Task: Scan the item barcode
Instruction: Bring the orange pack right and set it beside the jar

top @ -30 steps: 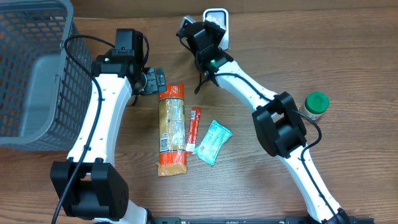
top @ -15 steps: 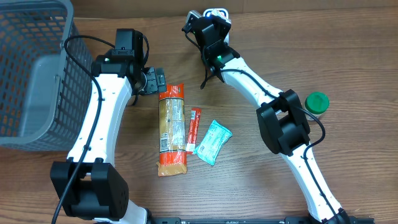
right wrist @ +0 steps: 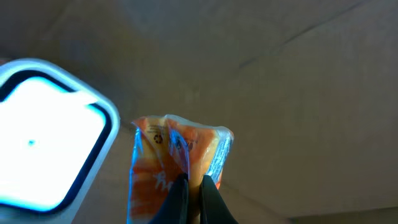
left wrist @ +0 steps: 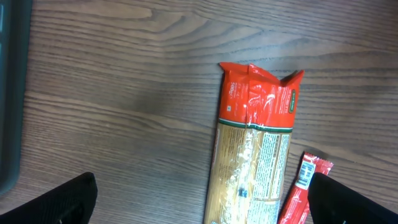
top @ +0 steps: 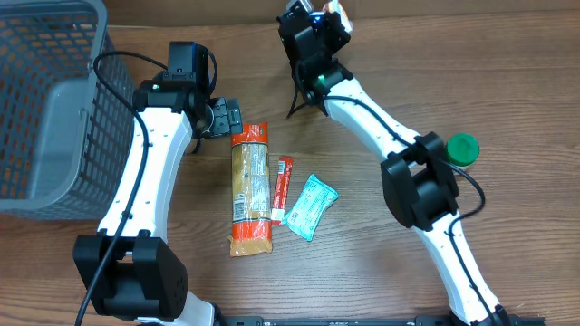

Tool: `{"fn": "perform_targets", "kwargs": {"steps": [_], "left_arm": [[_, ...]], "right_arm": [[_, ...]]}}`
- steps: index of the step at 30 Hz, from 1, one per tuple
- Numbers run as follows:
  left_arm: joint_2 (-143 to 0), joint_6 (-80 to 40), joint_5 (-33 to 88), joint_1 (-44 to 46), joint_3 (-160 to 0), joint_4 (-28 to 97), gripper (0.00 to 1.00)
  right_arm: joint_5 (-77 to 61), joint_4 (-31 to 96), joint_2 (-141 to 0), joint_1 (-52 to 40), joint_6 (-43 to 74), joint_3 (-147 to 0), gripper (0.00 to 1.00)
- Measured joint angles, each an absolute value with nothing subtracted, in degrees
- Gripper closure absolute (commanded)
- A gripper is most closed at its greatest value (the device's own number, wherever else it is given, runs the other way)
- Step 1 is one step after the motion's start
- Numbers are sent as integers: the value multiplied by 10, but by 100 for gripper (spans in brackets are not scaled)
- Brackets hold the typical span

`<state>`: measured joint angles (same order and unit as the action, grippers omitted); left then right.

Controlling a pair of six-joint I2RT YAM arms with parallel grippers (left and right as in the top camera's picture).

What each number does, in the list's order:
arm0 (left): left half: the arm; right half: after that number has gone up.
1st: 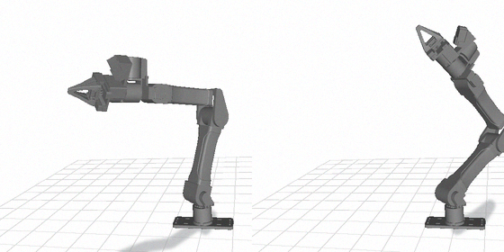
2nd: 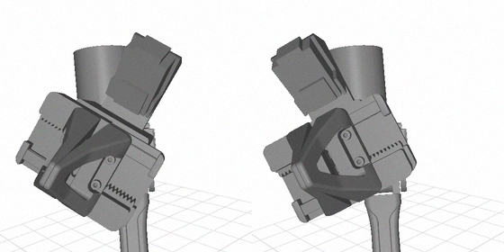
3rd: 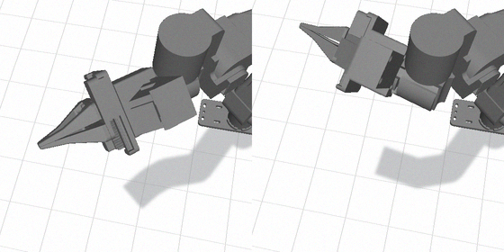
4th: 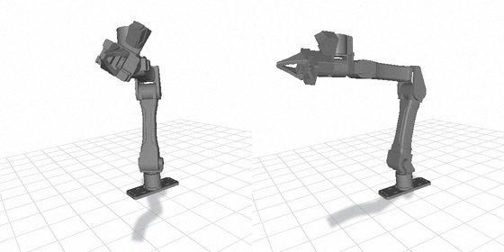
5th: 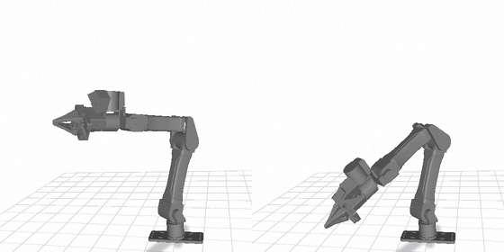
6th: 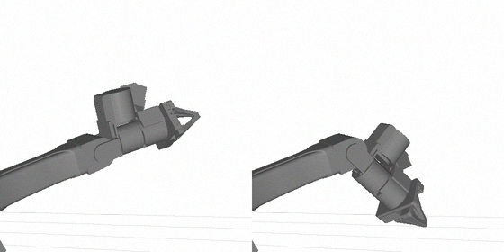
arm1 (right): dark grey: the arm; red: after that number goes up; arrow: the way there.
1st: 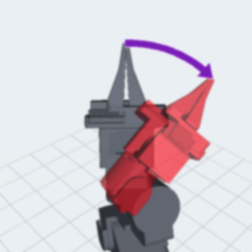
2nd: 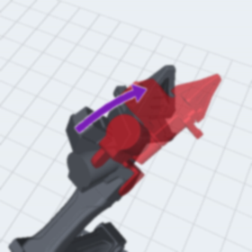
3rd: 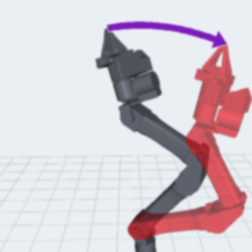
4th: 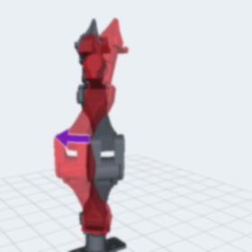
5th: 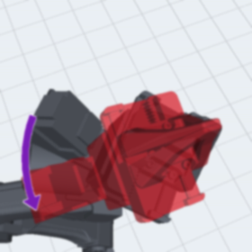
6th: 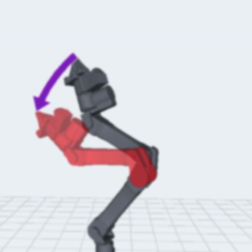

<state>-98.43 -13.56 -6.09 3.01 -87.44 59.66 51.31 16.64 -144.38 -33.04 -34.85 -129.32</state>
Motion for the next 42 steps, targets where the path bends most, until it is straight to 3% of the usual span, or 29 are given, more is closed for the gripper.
{"fn": "perform_targets", "kwargs": {"steps": [11, 16, 19, 25, 31, 34, 39, 42], "left_arm": [[-984, -136, -61, 30, -874, 596, 0], [-984, -136, -61, 30, -874, 596, 0], [-984, -136, -61, 30, -874, 597, 0], [-984, -136, -61, 30, -874, 596, 0], [-984, -136, -61, 30, -874, 597, 0], [-984, -136, -61, 30, -874, 597, 0], [-984, -136, -61, 30, -874, 597, 0], [-984, -136, -61, 30, -874, 597, 0]], "right_arm": [[412, 606, -1195, -331, -19, -1299, 96], [297, 788, -1150, -290, 60, -1306, 89], [226, 877, -1157, -263, 84, -1295, 92], [160, 955, -1163, -226, 141, -1193, 94], [142, 901, -1166, -211, 178, -1073, 92], [137, 865, -1166, -211, 184, -1021, 83], [134, 816, -1166, -211, 189, -957, 40], [134, 790, -1166, -211, 192, -938, 38]]}}
